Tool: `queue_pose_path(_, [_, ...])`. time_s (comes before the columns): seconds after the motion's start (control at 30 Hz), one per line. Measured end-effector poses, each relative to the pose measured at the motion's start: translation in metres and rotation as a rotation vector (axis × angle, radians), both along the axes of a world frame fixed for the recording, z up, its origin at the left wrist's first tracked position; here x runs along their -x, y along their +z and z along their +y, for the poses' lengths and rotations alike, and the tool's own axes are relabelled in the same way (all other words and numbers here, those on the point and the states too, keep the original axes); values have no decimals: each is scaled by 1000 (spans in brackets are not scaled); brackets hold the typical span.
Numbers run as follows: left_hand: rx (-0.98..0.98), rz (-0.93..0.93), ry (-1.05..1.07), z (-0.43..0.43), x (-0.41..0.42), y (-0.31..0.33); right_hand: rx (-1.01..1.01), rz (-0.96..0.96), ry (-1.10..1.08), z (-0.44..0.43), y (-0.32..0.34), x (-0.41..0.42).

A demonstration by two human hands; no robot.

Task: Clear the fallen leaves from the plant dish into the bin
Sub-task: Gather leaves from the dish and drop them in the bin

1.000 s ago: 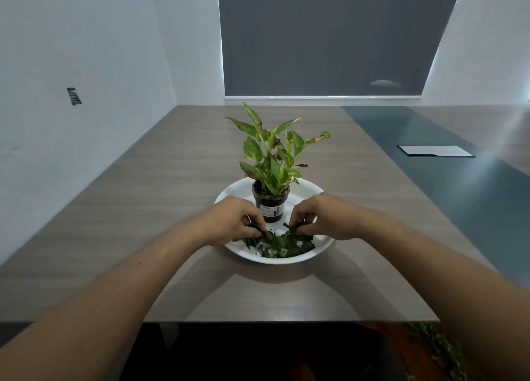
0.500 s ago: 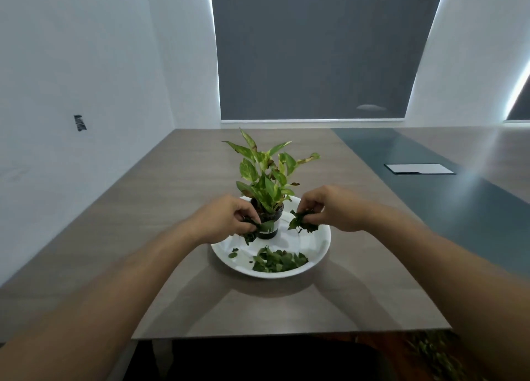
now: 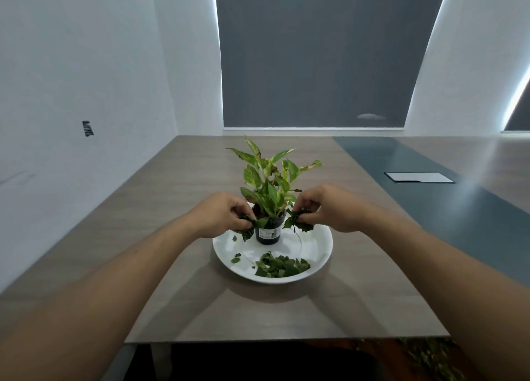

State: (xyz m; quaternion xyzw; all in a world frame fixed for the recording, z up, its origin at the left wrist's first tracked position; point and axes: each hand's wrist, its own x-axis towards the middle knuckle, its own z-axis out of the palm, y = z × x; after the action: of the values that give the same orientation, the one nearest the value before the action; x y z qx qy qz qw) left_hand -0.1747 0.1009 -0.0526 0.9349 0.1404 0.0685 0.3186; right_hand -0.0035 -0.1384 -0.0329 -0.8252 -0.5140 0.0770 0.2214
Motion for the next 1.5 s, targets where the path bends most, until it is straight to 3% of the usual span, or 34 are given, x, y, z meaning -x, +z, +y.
queue_pose_path(0.43, [27, 19, 16, 17, 38, 16, -34, -13, 87, 30, 12, 32])
queue_pose_path(0.9, [20, 85, 258, 48, 220, 19, -67, 113, 377, 124, -9, 144])
queue_pose_path(1.17, [101, 138, 454, 49, 358, -22, -3, 181, 590, 177, -57, 244])
queue_pose_path(1.5, [308, 153, 690, 15, 501, -119, 149, 333, 850, 213, -154, 381])
